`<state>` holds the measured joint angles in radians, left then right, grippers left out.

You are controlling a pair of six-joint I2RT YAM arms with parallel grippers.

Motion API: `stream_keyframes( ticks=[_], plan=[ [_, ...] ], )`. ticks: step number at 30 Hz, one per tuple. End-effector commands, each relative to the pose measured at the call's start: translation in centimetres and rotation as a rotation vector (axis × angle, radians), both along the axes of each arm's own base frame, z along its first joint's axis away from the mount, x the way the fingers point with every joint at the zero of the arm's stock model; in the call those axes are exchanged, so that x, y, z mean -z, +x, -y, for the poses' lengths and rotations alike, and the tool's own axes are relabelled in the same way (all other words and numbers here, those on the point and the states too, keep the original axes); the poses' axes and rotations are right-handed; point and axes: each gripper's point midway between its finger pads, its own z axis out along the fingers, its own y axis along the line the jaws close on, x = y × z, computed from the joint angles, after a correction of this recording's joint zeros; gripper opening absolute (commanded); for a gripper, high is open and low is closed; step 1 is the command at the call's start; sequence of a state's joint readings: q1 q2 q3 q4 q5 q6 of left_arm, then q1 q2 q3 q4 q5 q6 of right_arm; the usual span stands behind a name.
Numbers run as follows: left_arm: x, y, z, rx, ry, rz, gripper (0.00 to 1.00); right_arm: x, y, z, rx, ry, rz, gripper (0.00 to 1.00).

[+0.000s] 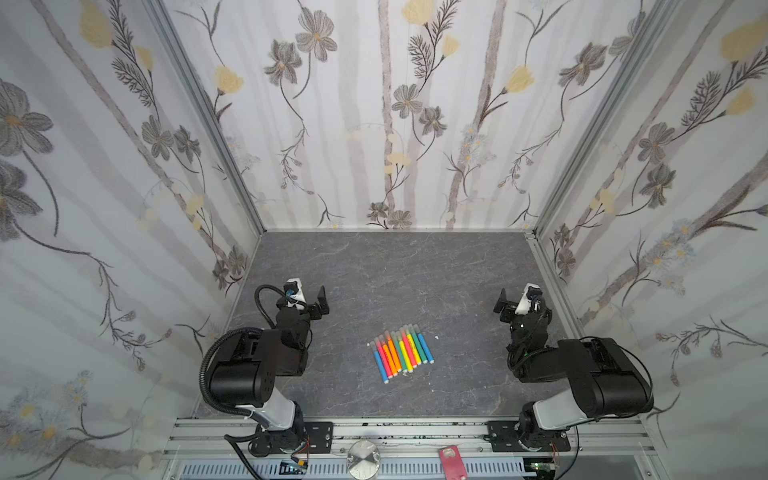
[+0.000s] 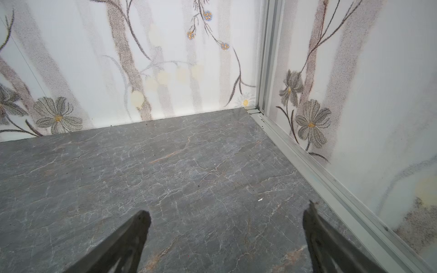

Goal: Open the pen caps

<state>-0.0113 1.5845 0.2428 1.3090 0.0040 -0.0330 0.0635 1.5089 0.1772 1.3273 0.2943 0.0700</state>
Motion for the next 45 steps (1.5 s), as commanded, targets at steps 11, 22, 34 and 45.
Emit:
stream_keyframes(
  ticks=[11, 22, 34, 45],
  plan=[
    [-0.4, 0.1, 0.1, 0.006, -0.001, 0.016, 1.00, -0.7, 0.1, 0.2, 0.013, -0.008, 0.023, 1.00],
    [-0.4, 0.1, 0.0, 0.005, 0.000, 0.017, 1.00, -0.7, 0.1, 0.2, 0.012, -0.007, 0.024, 1.00],
    [-0.5, 0.1, 0.0, 0.003, 0.001, 0.018, 1.00, -0.7, 0.1, 0.2, 0.013, -0.009, 0.024, 1.00],
    [-3.6, -1.0, -1.7, -0.120, -0.016, 0.056, 1.00, -3.1, -0.8, -1.2, 0.022, -0.089, 0.047, 1.00]
  ],
)
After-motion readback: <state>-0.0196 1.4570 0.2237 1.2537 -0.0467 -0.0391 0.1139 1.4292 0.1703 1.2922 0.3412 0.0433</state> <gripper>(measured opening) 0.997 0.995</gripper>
